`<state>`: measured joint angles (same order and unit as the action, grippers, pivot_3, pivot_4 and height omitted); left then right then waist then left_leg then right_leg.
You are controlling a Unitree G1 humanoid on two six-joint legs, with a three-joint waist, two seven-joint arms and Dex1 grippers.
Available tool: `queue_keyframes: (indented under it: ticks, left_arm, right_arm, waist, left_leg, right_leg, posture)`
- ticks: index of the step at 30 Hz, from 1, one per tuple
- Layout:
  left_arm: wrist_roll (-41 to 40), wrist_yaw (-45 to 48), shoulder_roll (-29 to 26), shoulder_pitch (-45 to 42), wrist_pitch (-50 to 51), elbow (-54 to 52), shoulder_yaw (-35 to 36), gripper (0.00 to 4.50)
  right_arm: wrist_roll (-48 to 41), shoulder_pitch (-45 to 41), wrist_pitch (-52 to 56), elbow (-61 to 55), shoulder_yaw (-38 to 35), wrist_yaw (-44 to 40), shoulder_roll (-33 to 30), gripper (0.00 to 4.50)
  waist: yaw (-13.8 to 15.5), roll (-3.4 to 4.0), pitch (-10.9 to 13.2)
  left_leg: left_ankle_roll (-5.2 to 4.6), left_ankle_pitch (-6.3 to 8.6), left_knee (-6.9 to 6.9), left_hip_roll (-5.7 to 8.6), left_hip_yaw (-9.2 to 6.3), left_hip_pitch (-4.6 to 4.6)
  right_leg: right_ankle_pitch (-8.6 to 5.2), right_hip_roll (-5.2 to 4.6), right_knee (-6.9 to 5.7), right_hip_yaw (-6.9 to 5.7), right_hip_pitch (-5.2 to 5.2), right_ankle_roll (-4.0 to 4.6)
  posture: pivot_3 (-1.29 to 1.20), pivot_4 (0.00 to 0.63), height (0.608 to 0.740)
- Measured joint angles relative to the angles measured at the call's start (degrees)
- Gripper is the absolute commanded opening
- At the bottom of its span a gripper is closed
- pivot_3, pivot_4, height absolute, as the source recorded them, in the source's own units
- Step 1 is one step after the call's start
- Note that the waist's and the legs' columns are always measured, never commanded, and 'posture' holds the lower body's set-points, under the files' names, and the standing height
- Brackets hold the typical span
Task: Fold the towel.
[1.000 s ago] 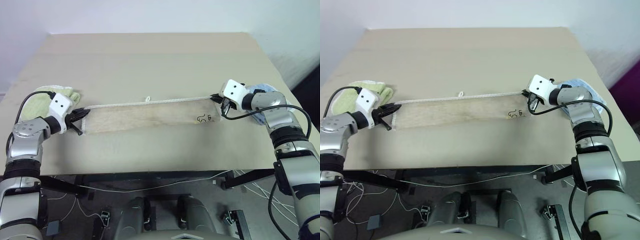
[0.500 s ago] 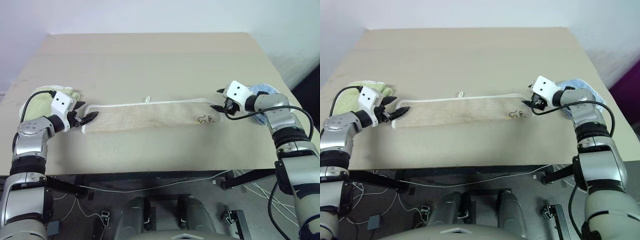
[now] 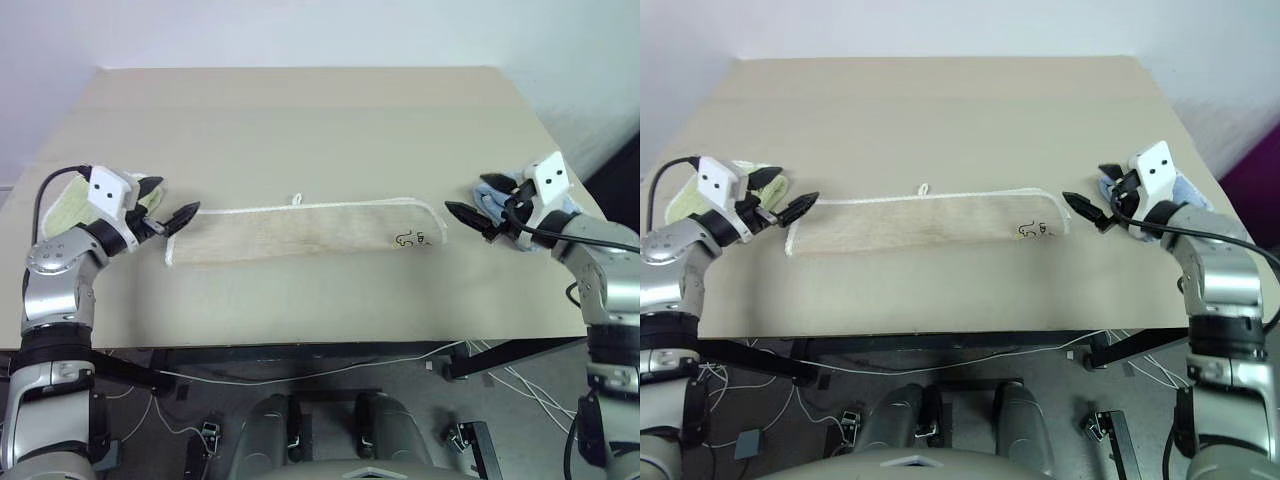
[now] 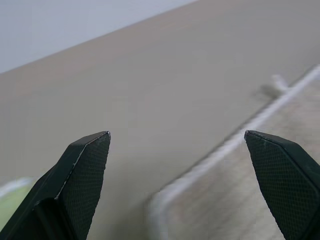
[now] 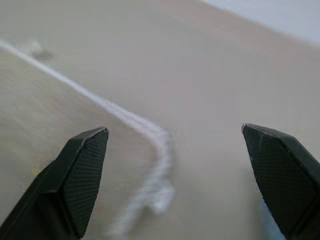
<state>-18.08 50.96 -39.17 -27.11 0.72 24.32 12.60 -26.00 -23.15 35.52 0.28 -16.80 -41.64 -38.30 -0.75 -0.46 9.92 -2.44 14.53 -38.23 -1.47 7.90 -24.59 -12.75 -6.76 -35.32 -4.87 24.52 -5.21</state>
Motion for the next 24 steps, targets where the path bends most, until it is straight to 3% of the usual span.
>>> queue_keyframes:
  ticks: [5, 11, 18, 24]
  left_arm:
    - [-1.38, 4.59, 3.21, 2.80, 1.76, -6.66, -3.52, 4.50]
    - [-4.56, 8.54, 6.94, 3.86, 6.74, -11.62, -7.08, 4.50]
    - [-5.12, 8.69, 9.21, 4.33, 8.96, -14.63, -9.00, 4.50]
    - [-5.13, 8.55, 9.27, 5.25, 9.17, -16.13, -9.06, 4.50]
  right_arm:
    - [-14.94, 2.68, 22.08, -8.15, -11.13, 13.08, 7.29, 4.47]
    - [-27.72, 3.54, 35.77, -13.02, -20.12, 27.59, 16.95, 4.47]
    - [-34.98, 2.09, 39.75, -12.03, -24.14, 46.73, 29.73, 4.47]
    - [-40.11, -0.84, 37.56, -7.72, -25.88, 56.36, 32.87, 4.47]
  waist:
    - [0.13, 0.00, -0.01]
    - [0.03, 0.01, -0.02]
    - [-0.07, 0.04, -0.05]
    - [-0.21, 0.04, -0.06]
  left_leg:
    - [-0.01, 0.02, 0.02, 0.01, -0.02, -0.02]
    - [-0.04, 0.02, 0.03, 0.01, -0.01, -0.01]
    - [-0.04, 0.02, 0.04, 0.03, 0.01, -0.02]
    - [-0.06, 0.03, 0.04, 0.02, 0.00, -0.02]
  right_leg:
    - [0.00, -0.04, 0.03, 0.01, 0.02, 0.02]
    - [0.00, -0.02, 0.02, 0.02, 0.02, 0.02]
    - [0.00, 0.06, 0.02, 0.03, 0.02, 0.01]
    - [0.00, 0.09, 0.03, 0.02, 0.02, 0.01]
  posture:
    - [0.00, 0.150, 0.740]
    - [0.00, 0.150, 0.740]
    - [0.00, 0.150, 0.740]
    - [0.00, 0.150, 0.740]
